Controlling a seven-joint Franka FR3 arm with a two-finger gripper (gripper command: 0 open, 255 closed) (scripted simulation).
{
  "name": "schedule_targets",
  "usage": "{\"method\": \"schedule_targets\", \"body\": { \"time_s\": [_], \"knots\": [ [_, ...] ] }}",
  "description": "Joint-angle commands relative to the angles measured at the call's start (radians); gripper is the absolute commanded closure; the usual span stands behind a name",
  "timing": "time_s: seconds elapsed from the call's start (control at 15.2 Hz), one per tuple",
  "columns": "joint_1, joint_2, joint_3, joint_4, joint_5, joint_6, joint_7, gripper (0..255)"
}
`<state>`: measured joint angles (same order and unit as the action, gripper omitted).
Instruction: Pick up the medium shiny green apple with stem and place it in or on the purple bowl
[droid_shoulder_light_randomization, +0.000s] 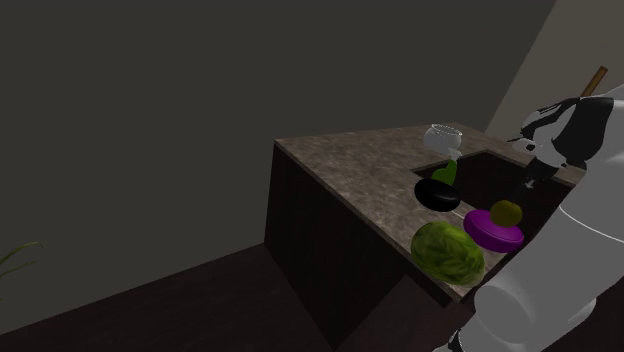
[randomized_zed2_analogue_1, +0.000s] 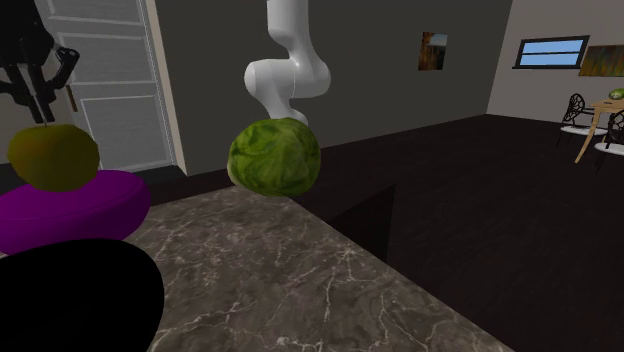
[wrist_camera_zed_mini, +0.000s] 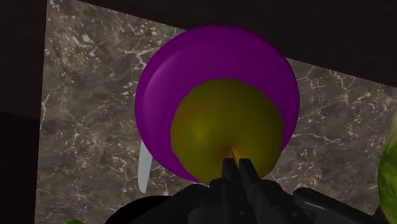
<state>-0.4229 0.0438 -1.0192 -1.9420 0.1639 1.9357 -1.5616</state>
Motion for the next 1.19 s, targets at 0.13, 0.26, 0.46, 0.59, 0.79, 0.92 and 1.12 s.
{"method": "schedule_targets", "body": {
  "time_s": [0.13,0.26,0.46,0.59,0.79,0.92,1.12],
  "knots": [
    [0.0,0.0,0.0,0.0,0.0,0.0,0.0,0],
    [0.0,0.0,0.0,0.0,0.0,0.0,0.0,0],
    [0.001,-0.019,-0.002,0.054,-0.021,-0.063,0.015,0],
    [0.0,-0.028,-0.004,0.108,-0.031,-0.121,0.022,0],
    [0.0,-0.028,-0.004,0.108,-0.031,-0.121,0.022,0],
    [0.0,-0.028,-0.004,0.108,-0.031,-0.121,0.022,0],
    [0.0,-0.028,-0.004,0.108,-0.031,-0.121,0.022,0]
  ]
}}
